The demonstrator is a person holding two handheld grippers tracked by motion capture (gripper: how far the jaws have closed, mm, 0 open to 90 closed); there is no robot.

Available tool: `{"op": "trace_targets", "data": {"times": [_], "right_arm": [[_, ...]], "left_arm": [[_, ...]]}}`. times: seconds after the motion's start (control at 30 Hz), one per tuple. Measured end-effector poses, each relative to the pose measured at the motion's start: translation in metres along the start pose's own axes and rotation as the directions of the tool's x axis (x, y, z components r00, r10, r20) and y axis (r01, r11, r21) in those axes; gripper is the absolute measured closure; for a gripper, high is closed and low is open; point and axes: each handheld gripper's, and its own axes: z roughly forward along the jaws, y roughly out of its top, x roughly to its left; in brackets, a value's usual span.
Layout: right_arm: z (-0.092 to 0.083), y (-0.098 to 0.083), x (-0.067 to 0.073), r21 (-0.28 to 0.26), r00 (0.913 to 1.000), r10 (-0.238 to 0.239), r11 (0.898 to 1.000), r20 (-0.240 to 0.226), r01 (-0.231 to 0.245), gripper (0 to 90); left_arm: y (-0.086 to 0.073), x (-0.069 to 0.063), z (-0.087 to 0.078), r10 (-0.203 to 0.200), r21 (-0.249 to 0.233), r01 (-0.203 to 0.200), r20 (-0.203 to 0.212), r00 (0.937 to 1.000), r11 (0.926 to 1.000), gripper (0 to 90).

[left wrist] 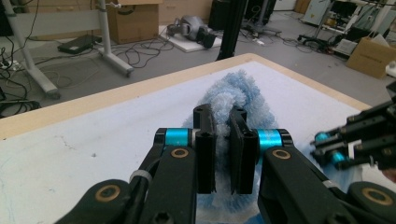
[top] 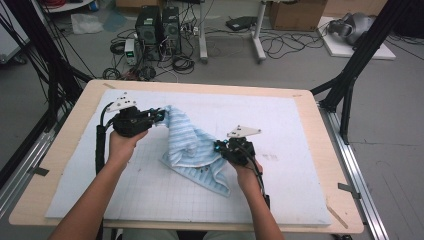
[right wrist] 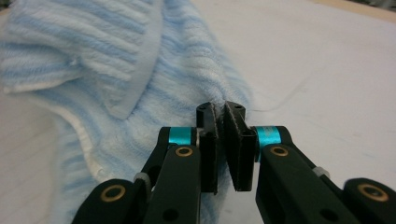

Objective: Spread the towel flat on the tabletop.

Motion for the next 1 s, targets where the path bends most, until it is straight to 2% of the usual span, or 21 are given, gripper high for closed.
{"op": "trace_targets", "data": {"times": [0.17, 0.27, 0.37, 0.47, 0.6, 0.67, 0.77, 0.8, 0.87, 0.93, 1.0], "right_arm": [[-0.007, 0.005, -0.018, 0.008, 0.9975, -0.017, 1.000, 0.069, 0.016, 84.1], [-0.009, 0.010, -0.028, 0.016, 0.9925, -0.038, 0.999, 0.116, 0.036, 84.2], [-0.011, 0.015, -0.038, 0.013, 0.9832, -0.046, 0.999, 0.177, 0.044, 84.7], [-0.008, 0.018, -0.050, 0.027, 0.9742, -0.029, 0.999, 0.224, 0.024, 84.6], [0.000, 0.013, -0.064, 0.055, 0.9591, 0.011, 0.998, 0.283, -0.027, 84.1], [0.003, 0.008, -0.072, 0.064, 0.9440, 0.046, 0.995, 0.327, -0.071, 77.8], [-0.003, 0.006, -0.075, 0.026, 0.9407, 0.104, 0.993, 0.323, -0.119, 64.8], [-0.006, 0.007, -0.073, 0.004, 0.9440, 0.105, 0.994, 0.313, -0.112, 60.8], [-0.010, 0.008, -0.068, -0.032, 0.9606, 0.107, 0.994, 0.256, -0.102, 55.7], [-0.010, 0.011, -0.058, -0.046, 0.9791, 0.087, 0.996, 0.184, -0.080, 54.5], [-0.005, 0.014, -0.048, -0.044, 0.9890, 0.051, 0.998, 0.139, -0.046, 54.0]], "left_arm": [[-0.003, -0.005, 0.009, 0.003, 0.014, -0.003, 0.011, 0.9999, 0.9999, 81.7], [-0.005, -0.007, 0.016, 0.002, 0.024, -0.002, 0.014, 0.9999, 0.9997, 80.5], [-0.009, -0.009, 0.023, -0.002, 0.037, 0.001, 0.012, 0.9999, 0.9993, 76.7], [-0.013, -0.010, 0.031, -0.017, 0.051, 0.017, -0.003, 0.9999, 0.9985, 65.4], [-0.019, -0.010, 0.036, -0.018, 0.055, 0.020, -0.036, 0.9992, 0.9983, 56.7], [-0.021, -0.009, 0.036, -0.011, 0.068, 0.014, -0.037, 0.9993, 0.9976, 56.1], [-0.022, -0.008, 0.034, 0.017, 0.073, -0.014, -0.045, 0.9988, 0.9973, 55.3], [-0.022, -0.007, 0.032, 0.020, 0.065, -0.017, -0.042, 0.9989, 0.9978, 55.3], [-0.024, -0.005, 0.029, 0.022, 0.052, -0.020, -0.049, 0.9986, 0.9984, 54.8], [-0.025, -0.003, 0.027, 0.013, 0.046, -0.010, -0.051, 0.9986, 0.9989, 53.8], [-0.027, -0.002, 0.025, 0.010, 0.037, -0.008, -0.055, 0.9984, 0.9993, 53.1]]}}
